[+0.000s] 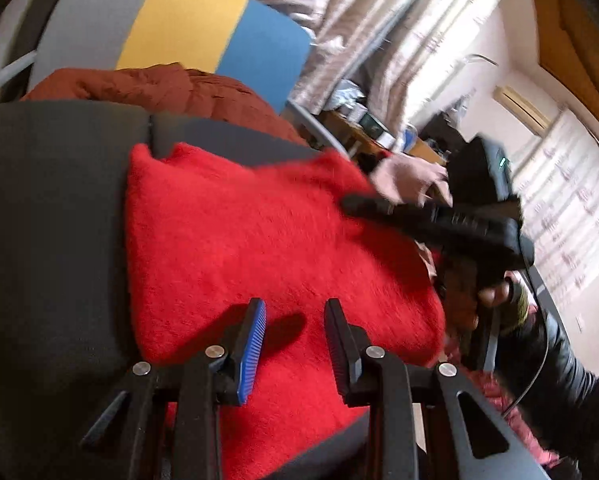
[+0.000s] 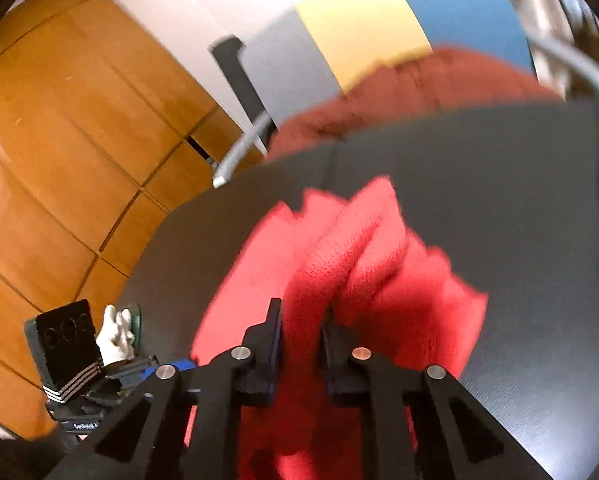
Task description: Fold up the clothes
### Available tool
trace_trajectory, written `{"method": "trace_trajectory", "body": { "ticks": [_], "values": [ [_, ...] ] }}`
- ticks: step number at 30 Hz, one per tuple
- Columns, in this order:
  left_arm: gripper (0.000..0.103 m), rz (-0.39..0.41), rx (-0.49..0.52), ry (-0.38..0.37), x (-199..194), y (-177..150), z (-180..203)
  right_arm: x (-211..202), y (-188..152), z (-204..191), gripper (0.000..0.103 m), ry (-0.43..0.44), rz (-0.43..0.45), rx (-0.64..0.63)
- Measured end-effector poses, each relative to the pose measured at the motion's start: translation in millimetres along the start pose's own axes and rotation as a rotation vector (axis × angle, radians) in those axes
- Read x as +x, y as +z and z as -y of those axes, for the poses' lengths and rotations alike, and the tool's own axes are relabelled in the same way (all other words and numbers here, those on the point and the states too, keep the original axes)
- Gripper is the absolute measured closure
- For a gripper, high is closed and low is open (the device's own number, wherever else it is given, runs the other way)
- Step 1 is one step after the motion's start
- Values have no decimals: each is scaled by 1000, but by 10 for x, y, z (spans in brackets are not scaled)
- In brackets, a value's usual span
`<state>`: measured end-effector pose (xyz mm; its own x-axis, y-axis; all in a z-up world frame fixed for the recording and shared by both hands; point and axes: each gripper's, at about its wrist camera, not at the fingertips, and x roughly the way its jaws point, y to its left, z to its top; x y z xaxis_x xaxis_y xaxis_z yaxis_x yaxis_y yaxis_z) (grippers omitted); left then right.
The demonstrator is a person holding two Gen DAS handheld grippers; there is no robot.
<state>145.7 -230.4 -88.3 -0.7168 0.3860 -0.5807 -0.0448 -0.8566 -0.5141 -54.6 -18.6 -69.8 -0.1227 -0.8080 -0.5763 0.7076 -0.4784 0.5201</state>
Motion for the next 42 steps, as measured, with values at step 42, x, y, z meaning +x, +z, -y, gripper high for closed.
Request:
{"method": "trace_trajectory", "body": {
  "ticks": [42],
  "values": [
    [75,-182,244,95,318,-497,429,-397,-1229,-106,75,-339,-217,-274]
  ]
}}
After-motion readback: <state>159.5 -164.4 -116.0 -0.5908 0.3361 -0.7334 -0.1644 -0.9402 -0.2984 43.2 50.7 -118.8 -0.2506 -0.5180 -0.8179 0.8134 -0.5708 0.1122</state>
